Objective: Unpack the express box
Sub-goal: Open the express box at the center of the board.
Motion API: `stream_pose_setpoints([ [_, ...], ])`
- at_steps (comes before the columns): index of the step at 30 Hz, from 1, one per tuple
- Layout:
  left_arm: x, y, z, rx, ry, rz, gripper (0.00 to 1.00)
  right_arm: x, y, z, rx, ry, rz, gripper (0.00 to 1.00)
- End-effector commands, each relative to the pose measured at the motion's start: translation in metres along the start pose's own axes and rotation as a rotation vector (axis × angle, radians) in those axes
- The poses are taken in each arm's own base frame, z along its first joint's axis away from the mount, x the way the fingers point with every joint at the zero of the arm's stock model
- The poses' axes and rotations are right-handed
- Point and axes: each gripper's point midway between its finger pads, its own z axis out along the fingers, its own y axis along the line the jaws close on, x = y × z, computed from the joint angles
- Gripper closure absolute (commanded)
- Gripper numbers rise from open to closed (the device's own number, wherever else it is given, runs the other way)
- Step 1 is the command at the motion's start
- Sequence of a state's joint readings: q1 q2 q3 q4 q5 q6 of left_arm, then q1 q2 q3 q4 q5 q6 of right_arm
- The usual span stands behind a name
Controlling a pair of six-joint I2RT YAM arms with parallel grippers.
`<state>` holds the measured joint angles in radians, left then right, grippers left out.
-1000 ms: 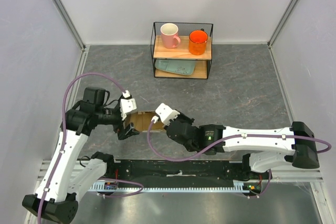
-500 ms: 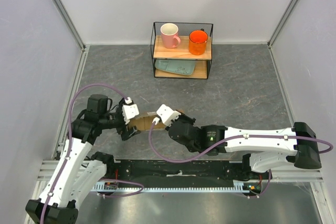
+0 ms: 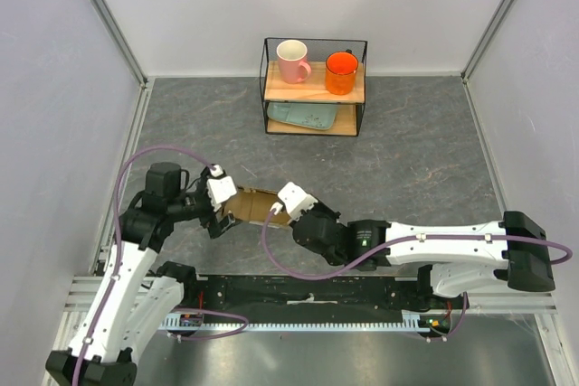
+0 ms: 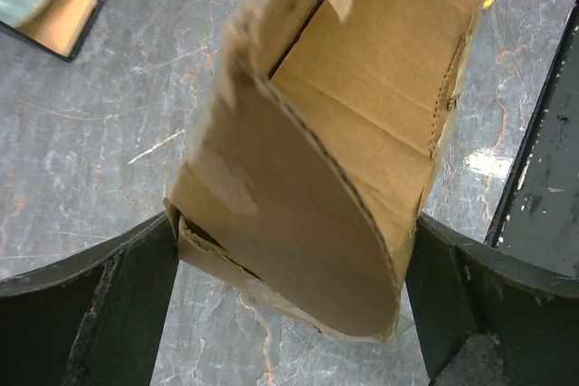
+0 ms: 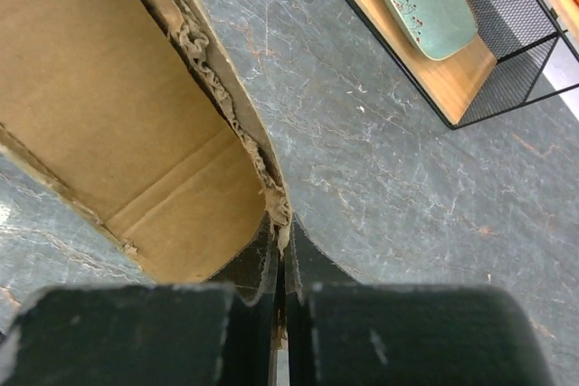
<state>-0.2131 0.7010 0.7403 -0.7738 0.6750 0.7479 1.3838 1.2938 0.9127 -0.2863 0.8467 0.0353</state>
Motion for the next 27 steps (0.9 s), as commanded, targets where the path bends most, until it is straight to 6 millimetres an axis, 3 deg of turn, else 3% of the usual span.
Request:
stream_pose_setpoints([
  [1,0.002,0.013,-0.016,-0.127,0.008,0.014,0.01,0.002,-0.026,-0.009,0.100,0.001,0.025,1.00],
  [5,0.043,0.001,-0.016,-0.103,0.126,0.151,0.01,0.000,-0.045,-0.015,0.150,0.000,0.012,1.00],
  [8,0.061,-0.002,-0.016,-0.095,0.175,0.274,0.01,-0.003,-0.055,-0.019,0.162,-0.004,0.021,1.00],
  [12,0.065,0.000,-0.017,-0.102,0.183,0.418,0.01,-0.002,-0.060,-0.020,0.176,0.002,0.020,1.00],
  [16,0.061,0.015,-0.014,-0.138,0.198,0.285,0.01,-0.001,-0.057,-0.019,0.164,0.007,0.031,1.00],
  [17,0.045,0.017,-0.016,-0.132,0.165,0.268,0.01,-0.001,-0.056,-0.019,0.161,0.007,0.034,1.00],
  [19,0.035,0.013,-0.014,-0.096,0.141,0.158,0.01,-0.002,-0.051,-0.017,0.145,0.010,0.034,1.00],
  [23,-0.034,0.015,-0.020,-0.089,-0.098,0.093,0.01,-0.006,-0.042,-0.015,0.112,0.009,0.030,1.00],
  [27,-0.086,0.026,-0.031,-0.115,-0.257,-0.023,0.01,-0.011,-0.033,-0.011,0.087,0.012,0.007,1.00],
])
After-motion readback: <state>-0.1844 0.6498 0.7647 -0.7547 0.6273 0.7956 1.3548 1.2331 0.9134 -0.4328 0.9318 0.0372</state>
